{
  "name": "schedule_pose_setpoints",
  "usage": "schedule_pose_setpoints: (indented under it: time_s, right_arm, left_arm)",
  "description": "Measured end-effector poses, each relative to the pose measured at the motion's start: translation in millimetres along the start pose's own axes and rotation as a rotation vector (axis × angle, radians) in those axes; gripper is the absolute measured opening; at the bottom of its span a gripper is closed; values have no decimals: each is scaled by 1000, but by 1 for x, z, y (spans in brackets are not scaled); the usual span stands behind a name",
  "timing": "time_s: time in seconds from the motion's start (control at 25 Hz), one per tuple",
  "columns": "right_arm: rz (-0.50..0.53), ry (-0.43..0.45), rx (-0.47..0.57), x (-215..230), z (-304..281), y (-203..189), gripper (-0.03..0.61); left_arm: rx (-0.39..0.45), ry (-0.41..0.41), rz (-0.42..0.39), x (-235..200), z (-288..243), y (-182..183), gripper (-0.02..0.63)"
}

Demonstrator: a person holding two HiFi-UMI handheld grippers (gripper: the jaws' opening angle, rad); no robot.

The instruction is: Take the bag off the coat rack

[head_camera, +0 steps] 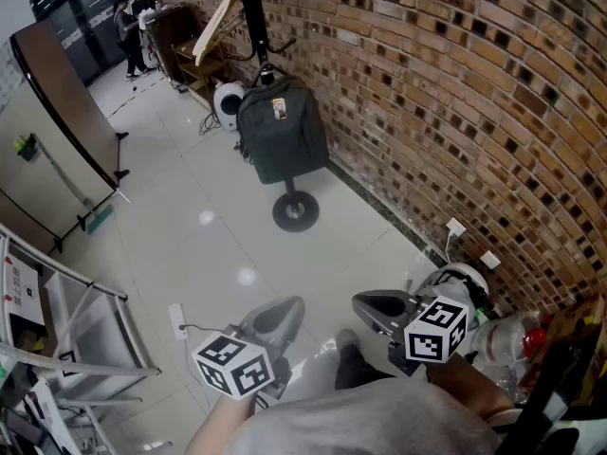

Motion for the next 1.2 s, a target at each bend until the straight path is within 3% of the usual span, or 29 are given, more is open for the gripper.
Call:
schedule_pose_setpoints:
  time_s: [0.12, 0.32, 0.4, 0.52, 0.56, 0.6, 0.68, 1.08, 1.2]
  right_arm:
    - [25, 19, 13, 46, 0, 45, -2]
    - [77, 50, 12, 97, -16, 115, -2]
    - [105, 65, 4, 109, -24, 129, -2]
    - [130, 65, -5, 127, -29, 139, -2]
    - [134, 71, -11, 133, -31, 142, 10]
    - [139, 76, -15, 138, -35, 147, 67]
    - [151, 68, -11, 151, -44, 161, 78]
    - [189, -19, -1, 245, -132, 252, 184]
    - [181, -62, 11, 284, -167, 291, 213]
  left_arm:
    - [13, -19, 13, -2, -53, 29, 2]
    - [31, 20, -66, -21, -107, 90, 2]
    - [36, 67, -59, -37, -115, 101, 2]
    - [33, 147, 14, -66, -124, 107, 2]
    - [31, 162, 30, -76, -127, 109, 2]
    - [30, 170, 32, -85, -131, 114, 3]
    - [38, 175, 10, -104, -140, 129, 3]
    - [109, 139, -31, -234, -211, 231, 267]
    - [108, 157, -23, -282, -233, 262, 293]
Point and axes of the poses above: the fingertips, and each gripper's own axes: z backward along the fingers, x to its right, y out of its top, the point moved 4 cm from there along z, backward along the fingers, and after that the axes turned 4 degrees about y, right-handed, at the moved point
